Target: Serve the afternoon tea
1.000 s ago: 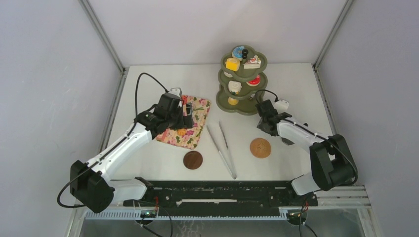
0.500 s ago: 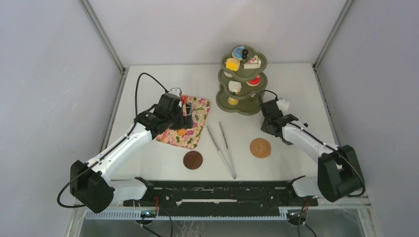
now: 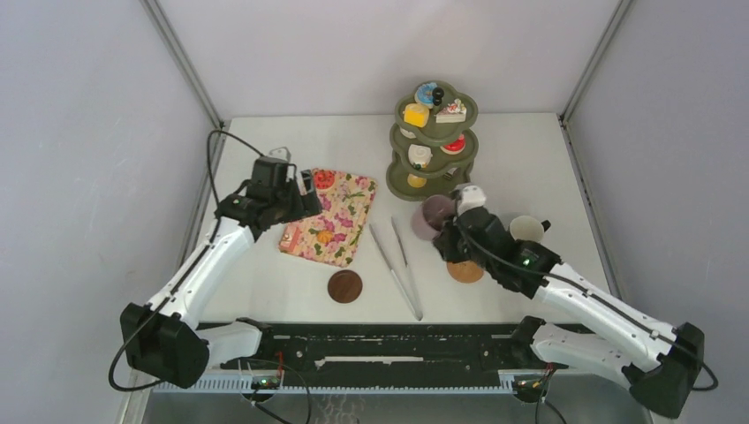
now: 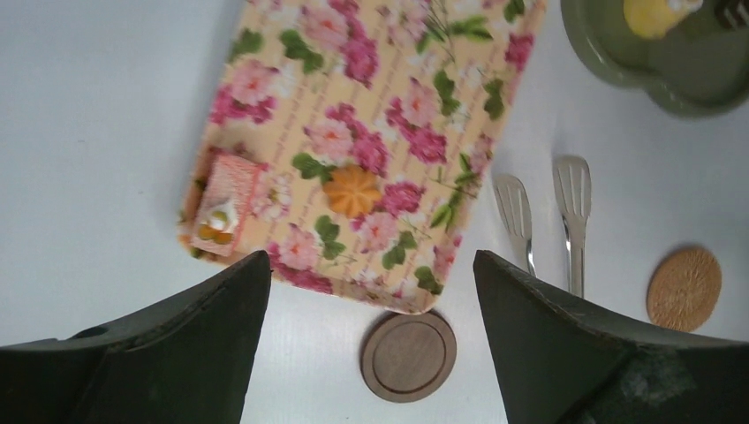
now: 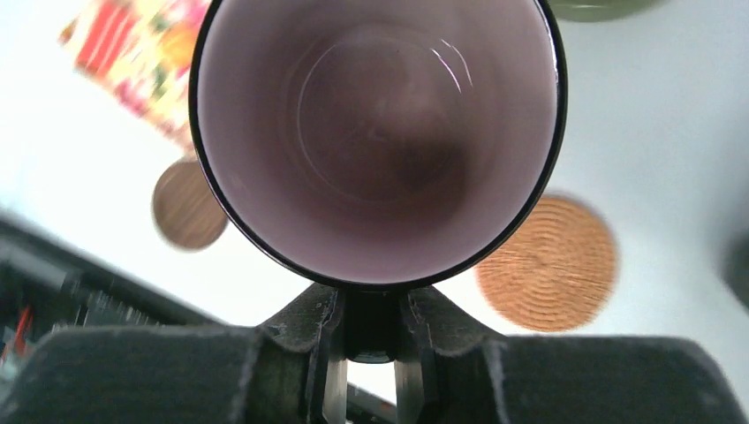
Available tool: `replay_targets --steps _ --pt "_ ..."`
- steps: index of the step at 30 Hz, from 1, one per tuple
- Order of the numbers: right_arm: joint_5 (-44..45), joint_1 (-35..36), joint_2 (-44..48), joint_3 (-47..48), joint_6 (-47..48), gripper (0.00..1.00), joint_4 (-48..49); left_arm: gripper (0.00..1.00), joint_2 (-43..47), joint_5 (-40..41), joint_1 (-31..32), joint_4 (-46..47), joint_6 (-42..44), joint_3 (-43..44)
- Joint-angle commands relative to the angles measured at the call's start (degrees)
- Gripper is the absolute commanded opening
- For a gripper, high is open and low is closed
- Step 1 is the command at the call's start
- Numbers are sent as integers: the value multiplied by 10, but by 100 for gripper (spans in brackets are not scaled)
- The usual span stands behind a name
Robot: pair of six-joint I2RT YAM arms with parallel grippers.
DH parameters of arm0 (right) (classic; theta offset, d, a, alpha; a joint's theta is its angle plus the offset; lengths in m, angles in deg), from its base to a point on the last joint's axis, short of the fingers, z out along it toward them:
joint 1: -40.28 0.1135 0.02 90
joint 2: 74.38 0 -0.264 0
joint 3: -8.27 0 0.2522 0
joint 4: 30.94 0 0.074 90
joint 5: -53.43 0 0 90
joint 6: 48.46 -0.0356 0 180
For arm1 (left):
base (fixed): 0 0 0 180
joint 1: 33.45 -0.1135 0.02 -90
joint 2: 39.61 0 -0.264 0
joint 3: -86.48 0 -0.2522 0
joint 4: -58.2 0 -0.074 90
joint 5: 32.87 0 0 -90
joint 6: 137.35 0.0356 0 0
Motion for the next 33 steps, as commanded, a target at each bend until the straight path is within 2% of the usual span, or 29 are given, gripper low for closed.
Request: replay_targets --steps 1,8,12,16,20,25,33 --pt "-31 117 -21 21 42 0 79 89 50 -32 -62 -2 -3 22" --pt "13 257 -194 117 53 0 99 89 67 -21 -97 -44 -2 5" --pt "23 278 -245 146 34 0 100 88 85 -9 -98 -59 -10 -40" --pt "43 245 -222 139 11 0 82 82 93 -9 -73 -62 -41 -100" --pt "75 192 -164 120 4 0 53 80 78 -6 5 -43 -109 -154" --pt "71 105 -76 74 -10 0 35 76 69 -37 82 41 -186 -217" --pt "41 21 3 33 -14 0 6 76 22 -88 112 150 -219 -284"
